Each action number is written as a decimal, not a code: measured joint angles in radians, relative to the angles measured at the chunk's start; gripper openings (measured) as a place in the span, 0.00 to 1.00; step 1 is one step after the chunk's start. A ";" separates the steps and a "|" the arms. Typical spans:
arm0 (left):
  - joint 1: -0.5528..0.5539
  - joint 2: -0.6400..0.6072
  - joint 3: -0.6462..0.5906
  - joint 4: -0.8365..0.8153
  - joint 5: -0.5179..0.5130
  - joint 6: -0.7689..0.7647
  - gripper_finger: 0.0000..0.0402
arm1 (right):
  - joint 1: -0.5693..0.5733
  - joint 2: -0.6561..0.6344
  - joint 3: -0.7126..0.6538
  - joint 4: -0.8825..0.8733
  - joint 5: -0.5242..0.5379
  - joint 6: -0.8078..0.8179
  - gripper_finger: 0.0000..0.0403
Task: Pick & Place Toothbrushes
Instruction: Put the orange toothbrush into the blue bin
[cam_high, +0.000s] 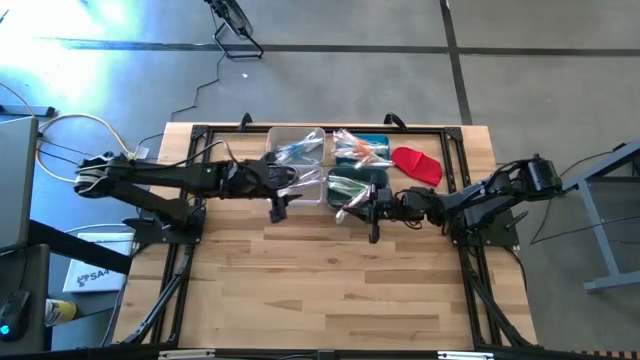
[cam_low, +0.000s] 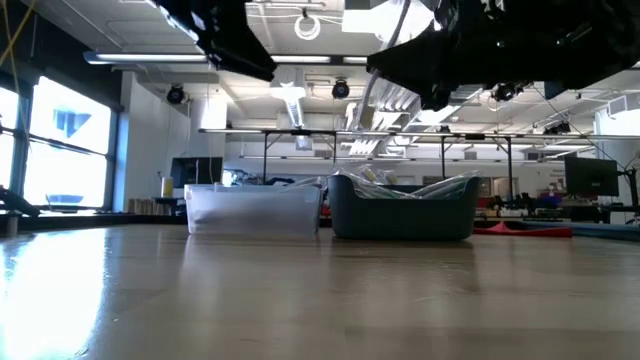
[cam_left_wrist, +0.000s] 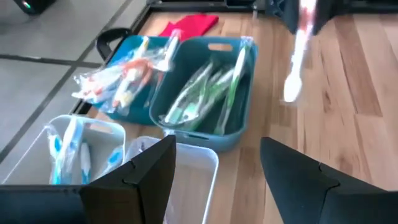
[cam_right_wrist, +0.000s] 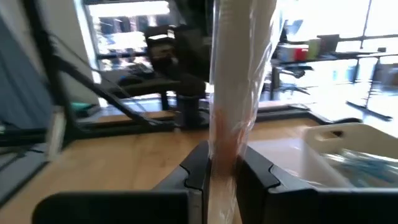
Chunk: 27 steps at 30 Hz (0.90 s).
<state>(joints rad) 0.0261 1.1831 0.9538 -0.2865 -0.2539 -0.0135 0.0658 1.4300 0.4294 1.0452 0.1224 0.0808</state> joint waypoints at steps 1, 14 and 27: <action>0.000 -0.020 -0.021 0.013 0.000 -0.001 0.56 | 0.000 0.000 0.000 -0.004 0.025 -0.006 0.10; 0.000 -0.241 -0.441 0.382 -0.001 0.016 0.56 | -0.065 -0.013 0.024 0.026 0.435 -0.090 0.10; 0.000 -0.259 -0.503 0.464 -0.003 0.100 0.56 | -0.248 -0.013 0.366 -0.629 0.681 -0.256 0.10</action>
<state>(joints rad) 0.0261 0.9245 0.4507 0.1777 -0.2573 0.0862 -0.1826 1.4174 0.7954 0.4163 0.8032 -0.1749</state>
